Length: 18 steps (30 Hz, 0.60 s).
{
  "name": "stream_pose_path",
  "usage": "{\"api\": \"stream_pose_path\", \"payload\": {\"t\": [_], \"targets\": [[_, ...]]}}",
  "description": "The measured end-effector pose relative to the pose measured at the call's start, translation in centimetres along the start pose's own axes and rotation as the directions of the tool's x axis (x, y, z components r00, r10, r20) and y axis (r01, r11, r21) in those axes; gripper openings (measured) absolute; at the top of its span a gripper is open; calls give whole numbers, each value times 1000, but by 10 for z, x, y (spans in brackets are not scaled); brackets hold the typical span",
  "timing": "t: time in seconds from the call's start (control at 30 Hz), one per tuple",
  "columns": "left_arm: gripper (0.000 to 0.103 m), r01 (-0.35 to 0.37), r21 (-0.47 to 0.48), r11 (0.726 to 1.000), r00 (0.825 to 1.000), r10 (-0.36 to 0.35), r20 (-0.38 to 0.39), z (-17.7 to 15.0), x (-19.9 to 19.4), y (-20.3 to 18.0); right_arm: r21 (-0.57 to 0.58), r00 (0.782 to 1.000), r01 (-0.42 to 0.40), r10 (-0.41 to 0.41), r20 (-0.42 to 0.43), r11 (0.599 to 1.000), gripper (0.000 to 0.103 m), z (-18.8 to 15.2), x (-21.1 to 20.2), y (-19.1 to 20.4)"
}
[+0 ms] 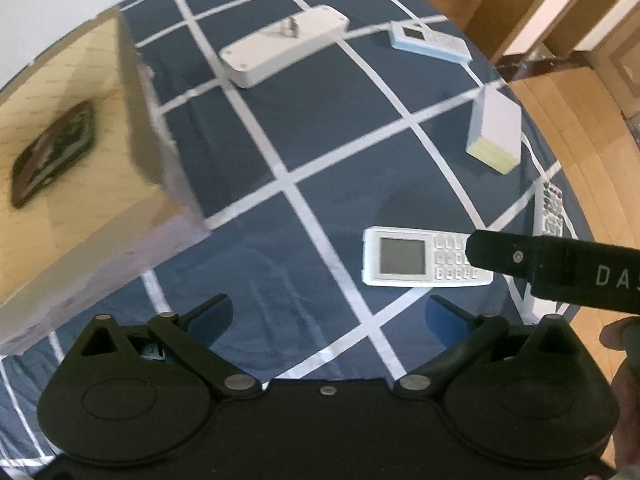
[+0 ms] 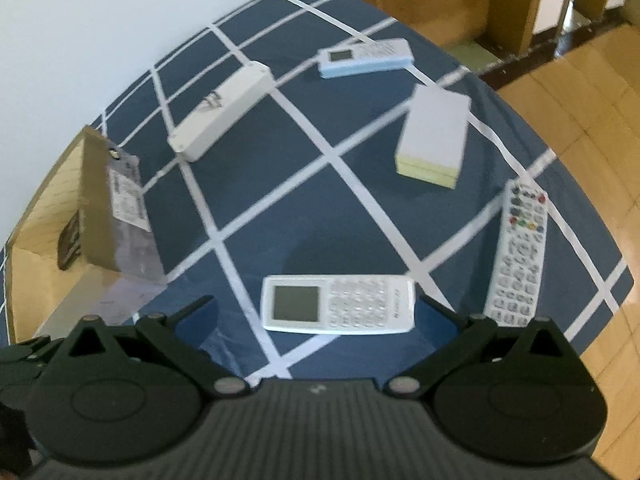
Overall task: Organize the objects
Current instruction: 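Move the right tool out of the box toward the white phone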
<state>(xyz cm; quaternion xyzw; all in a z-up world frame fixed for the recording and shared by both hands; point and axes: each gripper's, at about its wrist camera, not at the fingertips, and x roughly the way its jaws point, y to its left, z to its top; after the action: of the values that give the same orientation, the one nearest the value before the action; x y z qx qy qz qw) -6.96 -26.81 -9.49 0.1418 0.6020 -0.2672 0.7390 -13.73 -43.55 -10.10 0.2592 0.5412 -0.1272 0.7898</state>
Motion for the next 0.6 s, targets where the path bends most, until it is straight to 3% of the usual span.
{"api": "stream_pose_path", "payload": {"t": [0.6], "targets": [[103,62,55,997,992,-56,-115,20,76,-31,76,992,7,2,-124,997,100,13,62,-38]]}}
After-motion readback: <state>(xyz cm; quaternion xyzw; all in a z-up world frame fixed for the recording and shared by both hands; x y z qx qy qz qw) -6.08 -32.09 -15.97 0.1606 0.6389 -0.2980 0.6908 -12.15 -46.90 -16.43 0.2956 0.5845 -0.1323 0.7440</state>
